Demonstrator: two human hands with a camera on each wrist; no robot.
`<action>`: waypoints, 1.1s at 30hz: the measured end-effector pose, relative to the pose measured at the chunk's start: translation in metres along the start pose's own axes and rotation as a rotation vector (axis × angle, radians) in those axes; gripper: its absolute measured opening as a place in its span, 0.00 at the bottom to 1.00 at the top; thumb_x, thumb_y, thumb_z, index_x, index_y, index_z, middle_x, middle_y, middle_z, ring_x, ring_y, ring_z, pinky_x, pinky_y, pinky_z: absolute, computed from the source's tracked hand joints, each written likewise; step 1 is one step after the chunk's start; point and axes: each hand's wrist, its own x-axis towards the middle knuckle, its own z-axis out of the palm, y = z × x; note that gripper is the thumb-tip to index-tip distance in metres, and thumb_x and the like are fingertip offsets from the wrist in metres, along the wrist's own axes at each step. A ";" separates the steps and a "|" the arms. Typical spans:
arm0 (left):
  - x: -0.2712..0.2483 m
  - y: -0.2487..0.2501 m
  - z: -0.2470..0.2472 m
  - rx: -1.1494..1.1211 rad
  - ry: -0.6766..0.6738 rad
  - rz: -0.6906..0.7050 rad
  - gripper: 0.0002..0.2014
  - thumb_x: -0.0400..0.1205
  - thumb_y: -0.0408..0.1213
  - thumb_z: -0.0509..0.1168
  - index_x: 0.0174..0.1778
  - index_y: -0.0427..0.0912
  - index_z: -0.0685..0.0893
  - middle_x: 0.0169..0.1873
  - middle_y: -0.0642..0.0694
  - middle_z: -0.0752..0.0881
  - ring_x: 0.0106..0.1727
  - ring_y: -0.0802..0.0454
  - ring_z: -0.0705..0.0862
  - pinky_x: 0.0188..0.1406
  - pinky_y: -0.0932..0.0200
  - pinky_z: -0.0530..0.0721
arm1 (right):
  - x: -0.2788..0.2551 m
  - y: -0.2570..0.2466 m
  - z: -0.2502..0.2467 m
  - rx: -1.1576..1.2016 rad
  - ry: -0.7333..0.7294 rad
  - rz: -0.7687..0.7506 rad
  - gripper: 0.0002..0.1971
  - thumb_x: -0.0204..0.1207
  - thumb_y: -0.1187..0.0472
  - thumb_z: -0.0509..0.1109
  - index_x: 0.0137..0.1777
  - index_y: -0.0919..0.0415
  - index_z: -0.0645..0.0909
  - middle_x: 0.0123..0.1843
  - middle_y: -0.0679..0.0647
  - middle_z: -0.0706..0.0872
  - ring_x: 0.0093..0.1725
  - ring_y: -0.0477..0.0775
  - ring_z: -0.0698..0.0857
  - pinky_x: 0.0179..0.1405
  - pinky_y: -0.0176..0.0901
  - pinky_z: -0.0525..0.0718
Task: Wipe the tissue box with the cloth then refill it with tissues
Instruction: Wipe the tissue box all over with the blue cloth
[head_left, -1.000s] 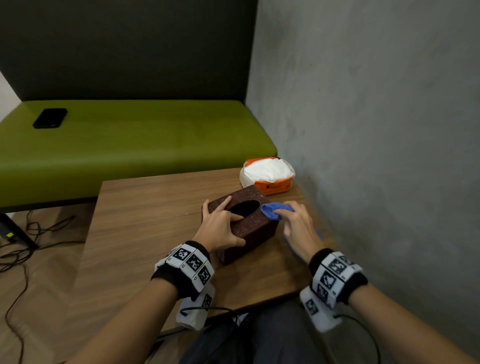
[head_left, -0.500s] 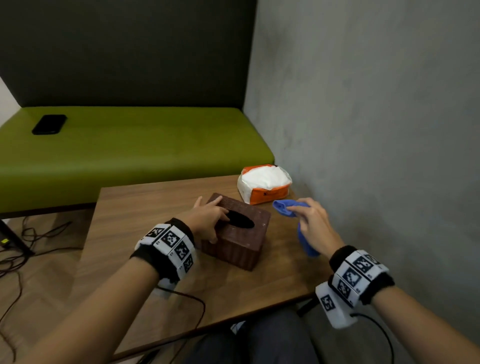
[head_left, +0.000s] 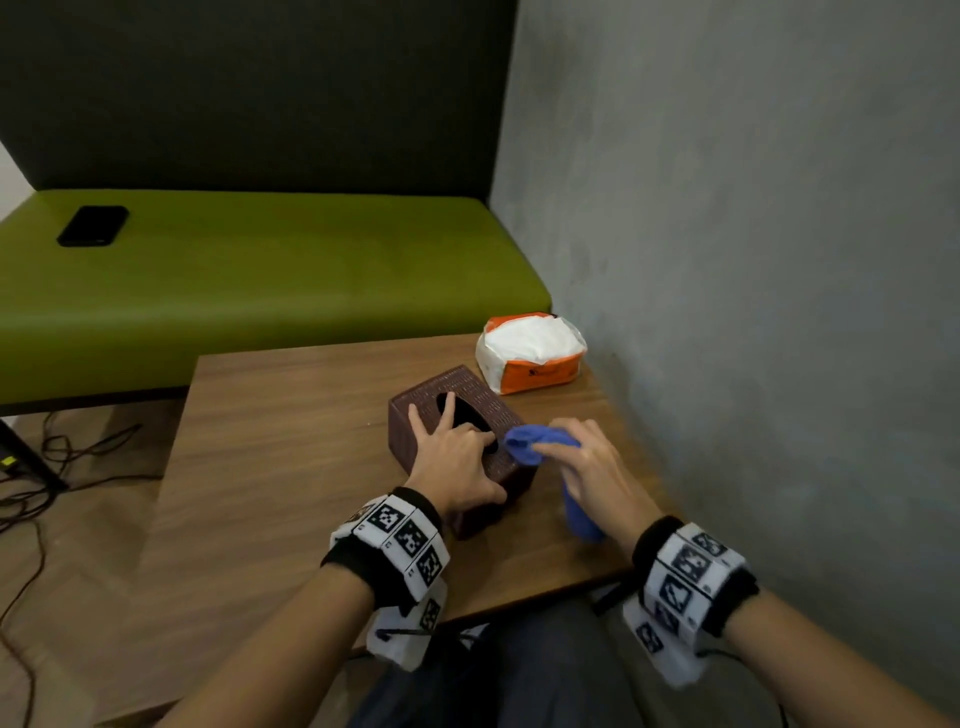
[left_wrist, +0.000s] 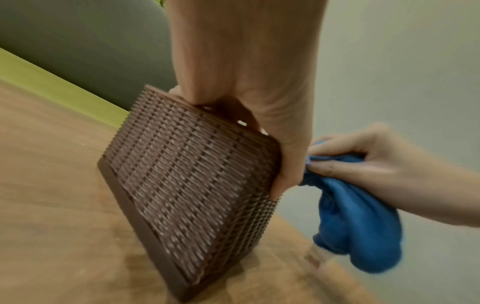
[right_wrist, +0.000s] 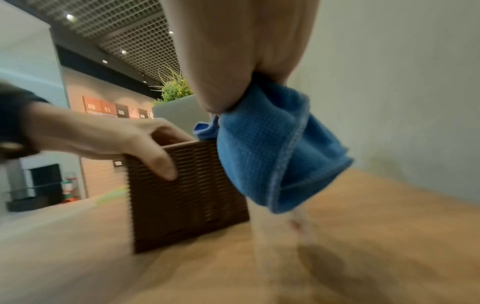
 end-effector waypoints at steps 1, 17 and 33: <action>-0.002 0.001 -0.001 0.006 -0.004 0.000 0.37 0.69 0.54 0.69 0.74 0.46 0.71 0.74 0.43 0.74 0.84 0.41 0.43 0.73 0.22 0.36 | 0.004 0.001 -0.001 -0.002 0.039 0.036 0.20 0.60 0.85 0.72 0.48 0.66 0.88 0.53 0.67 0.86 0.46 0.68 0.84 0.47 0.57 0.87; -0.003 0.008 0.000 -0.005 0.002 0.019 0.33 0.70 0.52 0.70 0.71 0.46 0.73 0.73 0.43 0.75 0.84 0.44 0.48 0.74 0.23 0.35 | -0.004 -0.001 0.009 0.055 0.270 0.139 0.14 0.67 0.77 0.69 0.49 0.65 0.88 0.53 0.69 0.85 0.53 0.59 0.77 0.58 0.47 0.79; 0.001 0.005 0.001 -0.001 0.007 0.029 0.31 0.71 0.51 0.68 0.71 0.47 0.74 0.72 0.47 0.76 0.84 0.45 0.48 0.74 0.23 0.36 | -0.014 -0.013 0.010 0.064 -0.008 0.111 0.22 0.62 0.81 0.73 0.55 0.64 0.86 0.58 0.67 0.84 0.54 0.68 0.82 0.57 0.59 0.84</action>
